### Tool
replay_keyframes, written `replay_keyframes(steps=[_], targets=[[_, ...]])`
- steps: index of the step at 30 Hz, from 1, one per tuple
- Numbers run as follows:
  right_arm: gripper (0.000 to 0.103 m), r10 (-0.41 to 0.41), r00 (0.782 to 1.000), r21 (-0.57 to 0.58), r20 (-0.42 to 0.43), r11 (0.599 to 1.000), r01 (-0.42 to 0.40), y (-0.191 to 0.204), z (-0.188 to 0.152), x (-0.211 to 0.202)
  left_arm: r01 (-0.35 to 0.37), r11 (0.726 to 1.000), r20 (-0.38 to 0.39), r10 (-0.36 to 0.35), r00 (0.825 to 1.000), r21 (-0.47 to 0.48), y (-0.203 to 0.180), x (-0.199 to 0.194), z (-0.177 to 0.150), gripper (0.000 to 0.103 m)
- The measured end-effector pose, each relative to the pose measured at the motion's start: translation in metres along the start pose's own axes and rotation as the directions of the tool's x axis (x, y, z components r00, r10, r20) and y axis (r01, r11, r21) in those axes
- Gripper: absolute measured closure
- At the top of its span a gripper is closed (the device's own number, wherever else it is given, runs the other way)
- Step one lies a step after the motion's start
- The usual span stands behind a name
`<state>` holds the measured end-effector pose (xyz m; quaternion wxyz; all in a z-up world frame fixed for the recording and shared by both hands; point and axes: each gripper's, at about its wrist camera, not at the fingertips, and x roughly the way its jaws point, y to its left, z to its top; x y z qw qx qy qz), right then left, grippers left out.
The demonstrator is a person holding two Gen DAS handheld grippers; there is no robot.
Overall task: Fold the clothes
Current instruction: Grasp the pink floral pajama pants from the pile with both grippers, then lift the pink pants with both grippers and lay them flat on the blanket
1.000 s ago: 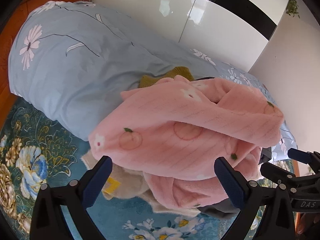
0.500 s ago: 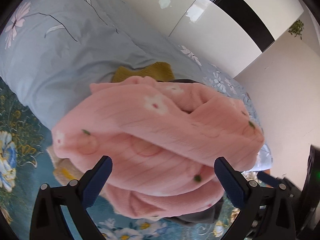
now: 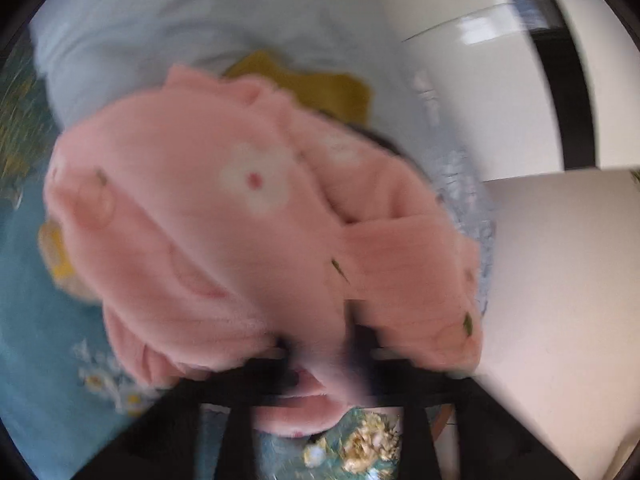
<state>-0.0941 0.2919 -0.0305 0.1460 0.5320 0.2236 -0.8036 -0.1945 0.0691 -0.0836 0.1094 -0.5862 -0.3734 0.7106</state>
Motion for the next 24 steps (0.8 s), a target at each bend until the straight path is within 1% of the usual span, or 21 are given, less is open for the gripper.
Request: replay_keyframes(steps=[1, 2, 3, 4, 5, 7, 9, 10, 11, 12, 14, 16, 19, 20, 22, 24], targets=[[0.0, -0.003, 1.0, 0.018, 0.004, 1.0, 0.003, -0.007, -0.005, -0.006, 0.008, 1.0, 0.009, -0.008, 1.0, -0.001, -0.002, -0.009, -0.003, 0.095], [0.0, -0.007, 1.0, 0.036, 0.008, 0.999, 0.007, -0.013, -0.01, -0.013, 0.003, 0.999, 0.022, -0.004, 1.0, 0.04, -0.008, -0.018, -0.008, 0.095], [0.0, -0.003, 1.0, 0.059, 0.014, 0.998, 0.002, -0.019, -0.016, -0.019, 0.005, 0.993, 0.044, -0.011, 0.999, 0.12, -0.019, -0.035, -0.019, 0.095], [0.0, 0.001, 1.0, 0.081, 0.02, 0.997, -0.003, -0.026, -0.022, -0.026, 0.021, 0.983, 0.056, -0.032, 0.998, 0.18, -0.027, -0.05, -0.031, 0.095], [0.0, 0.005, 1.0, 0.104, 0.026, 0.995, -0.008, -0.032, -0.028, -0.033, 0.045, 0.964, 0.07, -0.065, 0.995, 0.262, -0.036, -0.072, -0.05, 0.095], [0.0, 0.02, 0.999, 0.155, 0.042, 0.988, -0.026, -0.044, -0.041, -0.047, 0.075, 0.931, 0.079, -0.111, 0.991, 0.357, -0.044, -0.103, -0.078, 0.096], [0.0, 0.044, 0.997, 0.197, 0.056, 0.979, -0.055, -0.05, -0.053, -0.06, 0.119, 0.888, 0.075, -0.169, 0.983, 0.445, -0.046, -0.141, -0.111, 0.096], [0.0, 0.061, 0.996, 0.221, 0.066, 0.973, -0.074, -0.054, -0.062, -0.066, 0.124, 0.87, 0.073, -0.18, 0.981, 0.477, -0.044, -0.155, -0.126, 0.096], [0.0, 0.077, 0.994, 0.244, 0.077, 0.965, -0.094, -0.058, -0.07, -0.073, 0.106, 0.847, 0.077, -0.17, 0.982, 0.52, -0.039, -0.17, -0.148, 0.096], [0.0, 0.1, 0.992, 0.269, 0.082, 0.956, -0.118, -0.061, -0.078, -0.077, 0.084, 0.839, 0.082, -0.151, 0.985, 0.537, -0.033, -0.177, -0.159, 0.096], [0.0, 0.157, 0.983, 0.32, 0.091, 0.931, -0.178, -0.067, -0.093, -0.083, 0.064, 0.849, 0.067, -0.116, 0.991, 0.524, -0.016, -0.187, -0.182, 0.096], [0.0, 0.211, 0.974, 0.359, 0.088, 0.905, -0.228, -0.071, -0.105, -0.083, 0.057, 0.865, 0.069, -0.105, 0.992, 0.499, 0.003, -0.205, -0.202, 0.096], [0.0, 0.294, 0.952, 0.401, 0.084, 0.865, -0.302, -0.073, -0.12, -0.077, 0.045, 0.865, 0.083, -0.1, 0.992, 0.5, 0.019, -0.23, -0.238, 0.096], [0.0, 0.332, 0.939, 0.41, 0.089, 0.847, -0.339, -0.073, -0.124, -0.075, 0.037, 0.867, 0.085, -0.091, 0.992, 0.497, 0.024, -0.239, -0.256, 0.096], [0.0, 0.408, 0.908, 0.426, 0.098, 0.807, -0.409, -0.072, -0.132, -0.069, 0.009, 0.87, 0.096, -0.064, 0.993, 0.492, 0.035, -0.246, -0.273, 0.096], [0.0, 0.483, 0.871, 0.415, 0.092, 0.776, -0.474, -0.067, -0.132, -0.063, -0.049, 0.878, 0.134, -0.017, 0.991, 0.477, 0.048, -0.254, -0.301, 0.096]])
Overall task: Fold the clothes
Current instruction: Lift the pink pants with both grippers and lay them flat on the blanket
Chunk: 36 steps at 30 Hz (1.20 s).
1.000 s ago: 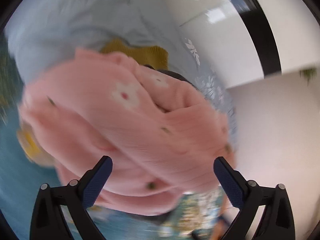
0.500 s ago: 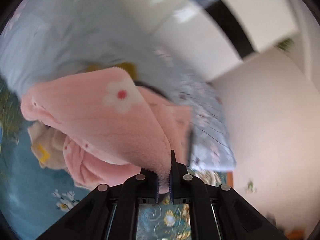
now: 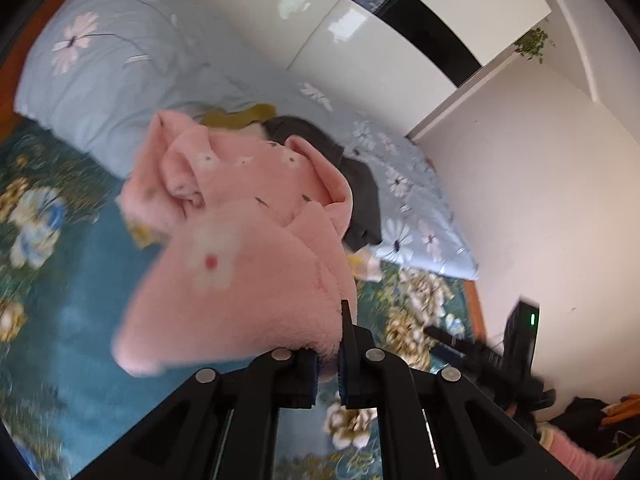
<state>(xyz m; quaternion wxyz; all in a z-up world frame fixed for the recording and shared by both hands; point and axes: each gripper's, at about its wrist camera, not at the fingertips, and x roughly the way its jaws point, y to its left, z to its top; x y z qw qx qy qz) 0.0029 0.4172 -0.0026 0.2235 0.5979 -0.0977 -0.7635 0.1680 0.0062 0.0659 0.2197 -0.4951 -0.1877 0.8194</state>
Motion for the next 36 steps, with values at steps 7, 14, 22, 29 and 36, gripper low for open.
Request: replay_keyframes(steps=[7, 14, 22, 29, 36], targets=[[0.0, 0.059, 0.989, -0.159, -0.138, 0.984, -0.081, 0.004, -0.012, 0.033, -0.22, 0.962, -0.075, 0.21, 0.975, -0.161, 0.02, -0.015, -0.079, 0.096], [0.0, -0.048, 0.937, -0.246, -0.347, 0.968, -0.042, 0.011, -0.053, 0.09, -0.34, 0.864, -0.07, 0.339, 0.938, -0.371, 0.072, -0.036, -0.117, 0.096], [0.016, -0.102, 0.905, -0.184, -0.412, 0.983, 0.026, 0.025, -0.063, 0.15, -0.343, 0.772, -0.069, 0.366, 0.928, -0.535, 0.165, -0.067, -0.13, 0.095], [0.027, -0.135, 0.882, 0.048, -0.451, 0.983, 0.175, 0.0, -0.071, 0.218, -0.363, 0.756, -0.156, 0.334, 0.93, -0.545, 0.226, -0.057, -0.117, 0.095], [0.031, -0.206, 0.871, 0.102, -0.446, 0.955, 0.278, 0.005, -0.065, 0.263, -0.373, 0.776, -0.19, 0.322, 0.927, -0.509, 0.253, -0.062, -0.103, 0.095]])
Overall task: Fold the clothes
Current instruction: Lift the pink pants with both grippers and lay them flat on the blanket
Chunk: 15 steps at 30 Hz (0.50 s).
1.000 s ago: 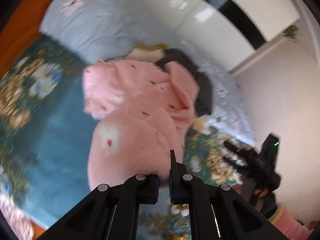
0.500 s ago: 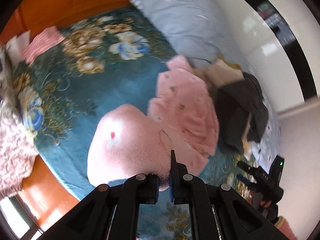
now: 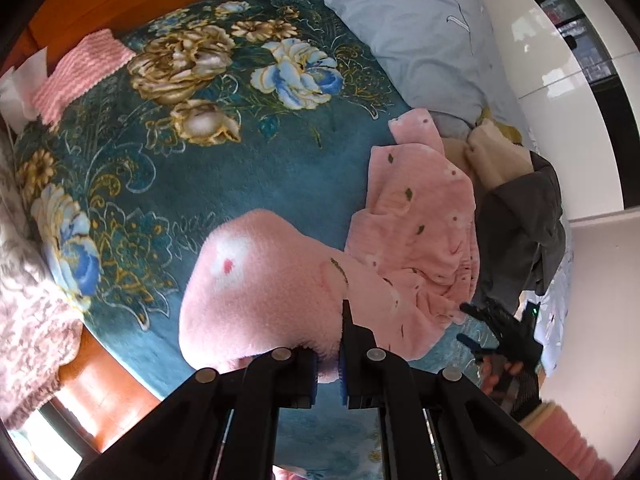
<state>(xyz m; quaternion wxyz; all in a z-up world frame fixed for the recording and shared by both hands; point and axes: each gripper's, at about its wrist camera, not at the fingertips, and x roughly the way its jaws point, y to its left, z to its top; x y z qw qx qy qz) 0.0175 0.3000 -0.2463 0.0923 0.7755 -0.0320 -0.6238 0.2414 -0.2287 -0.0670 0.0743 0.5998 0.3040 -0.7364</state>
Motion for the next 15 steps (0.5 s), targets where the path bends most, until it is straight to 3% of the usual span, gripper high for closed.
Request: replay_keyframes(steps=[3, 4, 7, 9, 12, 15], targets=[[0.05, -0.037, 0.999, 0.062, -0.034, 0.997, 0.039, -0.002, 0.007, 0.014, -0.008, 1.0, -0.001, 0.008, 1.0, 0.024, -0.001, -0.005, 0.006, 0.095], [0.066, -0.015, 0.998, 0.09, -0.055, 0.996, 0.02, -0.005, 0.007, 0.018, -0.01, 0.999, 0.001, 0.01, 1.0, 0.031, -0.001, -0.006, 0.005, 0.095], [0.084, 0.04, 0.996, 0.126, -0.084, 0.992, -0.029, -0.007, 0.005, 0.021, -0.02, 0.999, 0.016, 0.019, 1.0, 0.049, -0.006, -0.012, 0.004, 0.095], [0.086, 0.069, 0.994, 0.094, -0.083, 0.994, -0.061, -0.004, 0.002, 0.008, -0.028, 0.998, 0.037, 0.026, 0.999, 0.062, -0.012, -0.019, 0.004, 0.095], [0.087, 0.155, 0.988, 0.083, -0.018, 0.985, -0.153, -0.017, 0.006, -0.039, -0.027, 0.996, 0.075, 0.021, 0.997, 0.081, -0.03, -0.029, 0.007, 0.095], [0.088, 0.24, 0.965, 0.061, 0.108, 0.967, -0.248, -0.051, 0.023, -0.119, 0.002, 0.99, 0.128, -0.02, 0.992, 0.139, -0.063, -0.043, 0.012, 0.095]])
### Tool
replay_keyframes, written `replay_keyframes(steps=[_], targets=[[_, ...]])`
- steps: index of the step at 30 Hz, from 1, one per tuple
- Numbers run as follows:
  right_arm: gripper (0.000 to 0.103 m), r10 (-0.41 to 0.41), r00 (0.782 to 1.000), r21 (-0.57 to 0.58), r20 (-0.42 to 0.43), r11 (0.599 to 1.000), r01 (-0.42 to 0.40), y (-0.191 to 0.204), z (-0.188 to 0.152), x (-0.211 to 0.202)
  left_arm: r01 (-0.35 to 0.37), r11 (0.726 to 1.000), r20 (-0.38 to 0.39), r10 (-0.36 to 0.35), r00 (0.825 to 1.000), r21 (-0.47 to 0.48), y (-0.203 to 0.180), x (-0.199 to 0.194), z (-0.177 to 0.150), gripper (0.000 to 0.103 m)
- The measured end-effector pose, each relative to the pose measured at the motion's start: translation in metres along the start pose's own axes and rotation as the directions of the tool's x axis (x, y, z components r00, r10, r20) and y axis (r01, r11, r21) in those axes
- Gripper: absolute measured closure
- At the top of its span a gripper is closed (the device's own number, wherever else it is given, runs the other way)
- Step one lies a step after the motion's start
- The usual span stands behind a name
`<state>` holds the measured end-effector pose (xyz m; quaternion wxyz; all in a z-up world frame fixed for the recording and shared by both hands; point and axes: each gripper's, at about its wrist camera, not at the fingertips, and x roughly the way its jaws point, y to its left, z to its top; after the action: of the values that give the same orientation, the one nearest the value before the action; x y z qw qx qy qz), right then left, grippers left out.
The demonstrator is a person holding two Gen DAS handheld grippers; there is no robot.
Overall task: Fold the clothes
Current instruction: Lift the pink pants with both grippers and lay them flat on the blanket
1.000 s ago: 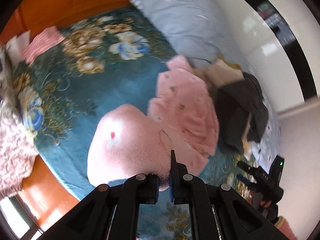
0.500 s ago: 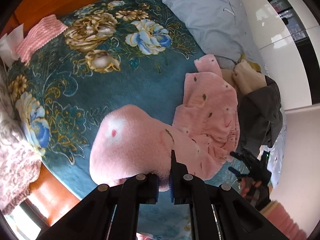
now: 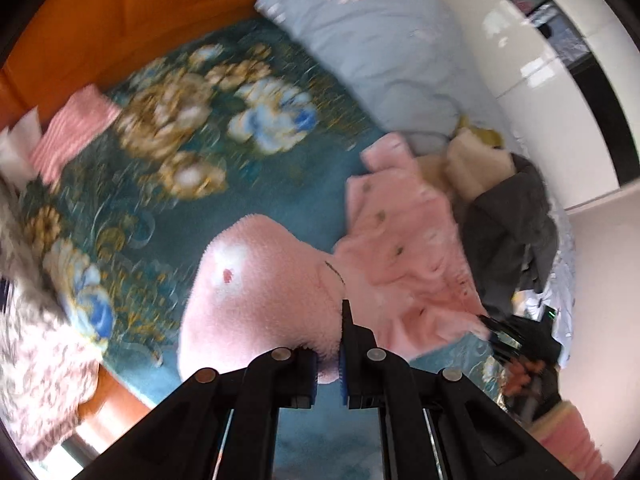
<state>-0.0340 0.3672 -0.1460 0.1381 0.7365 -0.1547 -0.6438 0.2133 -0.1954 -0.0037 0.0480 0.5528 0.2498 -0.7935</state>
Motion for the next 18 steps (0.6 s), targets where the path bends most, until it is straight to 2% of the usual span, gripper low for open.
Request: replay_keyframes(steps=[2, 4, 6, 8, 9, 10, 11, 12, 13, 14, 16, 18], targets=[[0.089, 0.066, 0.994, -0.034, 0.082, 0.997, -0.063, -0.007, 0.016, -0.061, 0.037, 0.998, 0.055, -0.041, 0.998, 0.058, -0.032, -0.013, 0.007, 0.095], [0.089, 0.127, 0.98, -0.08, 0.156, 0.99, -0.115, -0.005, 0.021, -0.118, 0.078, 0.99, 0.107, -0.09, 0.99, 0.114, -0.062, -0.028, 0.011, 0.095], [0.089, 0.196, 0.944, -0.146, 0.266, 0.976, -0.161, -0.021, 0.012, -0.194, 0.144, 0.975, 0.16, -0.172, 0.972, 0.169, -0.091, -0.047, 0.006, 0.095], [0.089, 0.267, 0.891, -0.217, 0.368, 0.956, -0.197, -0.037, 0.002, -0.269, 0.183, 0.961, 0.179, -0.222, 0.958, 0.209, -0.108, -0.056, -0.003, 0.095], [0.089, 0.277, 0.869, -0.238, 0.409, 0.952, -0.191, -0.051, -0.014, -0.288, 0.19, 0.957, 0.176, -0.23, 0.957, 0.219, -0.114, -0.054, -0.012, 0.094], [0.089, 0.26, 0.856, -0.25, 0.446, 0.955, -0.16, -0.067, -0.029, -0.302, 0.183, 0.963, 0.131, -0.211, 0.969, 0.196, -0.113, -0.035, -0.025, 0.094], [0.089, 0.194, 0.85, -0.238, 0.489, 0.968, -0.084, -0.099, -0.045, -0.316, 0.173, 0.97, 0.078, -0.188, 0.979, 0.169, -0.11, -0.014, -0.038, 0.094], [0.089, 0.13, 0.857, -0.21, 0.499, 0.977, -0.026, -0.126, -0.056, -0.315, 0.161, 0.977, 0.025, -0.167, 0.986, 0.143, -0.107, 0.007, -0.05, 0.094], [0.089, 0.03, 0.887, -0.153, 0.461, 0.987, 0.046, -0.158, -0.06, -0.301, 0.148, 0.982, -0.028, -0.146, 0.989, 0.117, -0.104, 0.028, -0.063, 0.094], [0.089, -0.069, 0.907, -0.098, 0.416, 0.988, 0.12, -0.19, -0.064, -0.286, 0.133, 0.987, -0.083, -0.126, 0.989, 0.091, -0.101, 0.049, -0.076, 0.094], [0.089, -0.181, 0.946, 0.046, 0.269, 0.983, 0.175, -0.251, -0.072, -0.243, 0.069, 0.998, -0.183, -0.07, 0.981, -0.008, -0.086, 0.094, -0.1, 0.094], [0.089, -0.225, 0.962, 0.167, 0.156, 0.966, 0.199, -0.309, -0.086, -0.216, 0.012, 0.988, -0.271, -0.054, 0.961, -0.154, -0.069, 0.133, -0.125, 0.094]])
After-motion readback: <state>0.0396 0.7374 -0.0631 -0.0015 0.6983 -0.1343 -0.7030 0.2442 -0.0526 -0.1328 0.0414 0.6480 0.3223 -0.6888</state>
